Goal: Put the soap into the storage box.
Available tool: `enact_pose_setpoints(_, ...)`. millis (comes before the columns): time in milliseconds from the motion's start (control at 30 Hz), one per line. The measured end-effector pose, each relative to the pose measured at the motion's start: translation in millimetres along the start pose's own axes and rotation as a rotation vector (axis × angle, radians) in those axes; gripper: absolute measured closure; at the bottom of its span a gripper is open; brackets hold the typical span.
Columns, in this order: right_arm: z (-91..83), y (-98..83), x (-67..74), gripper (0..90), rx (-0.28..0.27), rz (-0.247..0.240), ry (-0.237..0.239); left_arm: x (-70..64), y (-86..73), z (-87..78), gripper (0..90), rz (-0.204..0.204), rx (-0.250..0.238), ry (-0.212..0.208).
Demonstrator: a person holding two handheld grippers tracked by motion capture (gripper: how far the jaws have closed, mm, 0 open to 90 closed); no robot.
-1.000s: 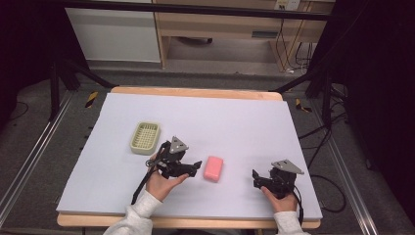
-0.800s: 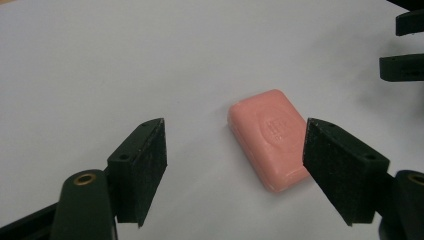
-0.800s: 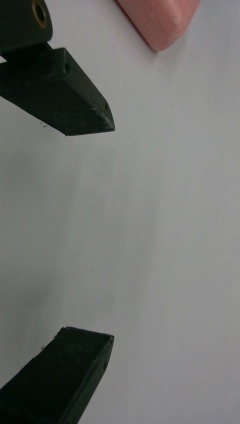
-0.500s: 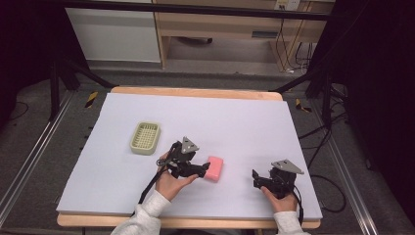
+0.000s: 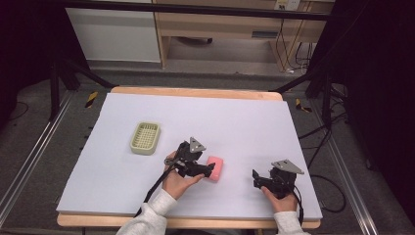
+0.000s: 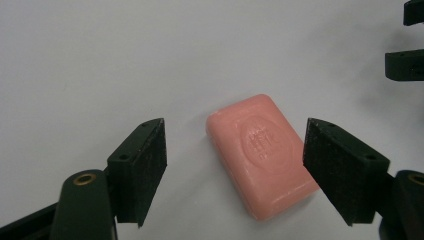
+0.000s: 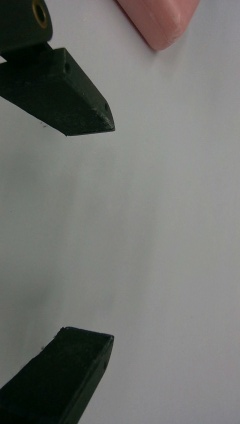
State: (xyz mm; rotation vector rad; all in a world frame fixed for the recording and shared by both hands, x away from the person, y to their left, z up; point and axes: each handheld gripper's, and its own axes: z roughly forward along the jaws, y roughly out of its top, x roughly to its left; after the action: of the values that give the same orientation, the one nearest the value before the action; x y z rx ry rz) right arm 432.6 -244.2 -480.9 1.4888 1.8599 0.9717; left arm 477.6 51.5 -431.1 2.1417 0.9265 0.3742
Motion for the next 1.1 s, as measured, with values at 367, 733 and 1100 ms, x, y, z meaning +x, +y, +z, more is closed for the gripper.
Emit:
enact_pose_setpoints(367, -0.1, 0.1, 0.1, 5.7, 0.000, -0.003, -0.003, -7.3, 1.3, 11.8, 24.3, 0.006, 0.020, -0.007)
enact_pose_setpoints(733, 0.0, 0.2, 0.3, 5.7, 0.001, -0.004, -0.003, -13.9, 3.9, 21.8, 22.6, 0.009, 0.047, -0.011)
enact_pose_setpoints(1100, 0.1, 0.2, 0.5, 5.7, 0.004, -0.002, -0.001, -19.0, 4.1, 34.0, 20.6, 0.009, 0.068, -0.005)
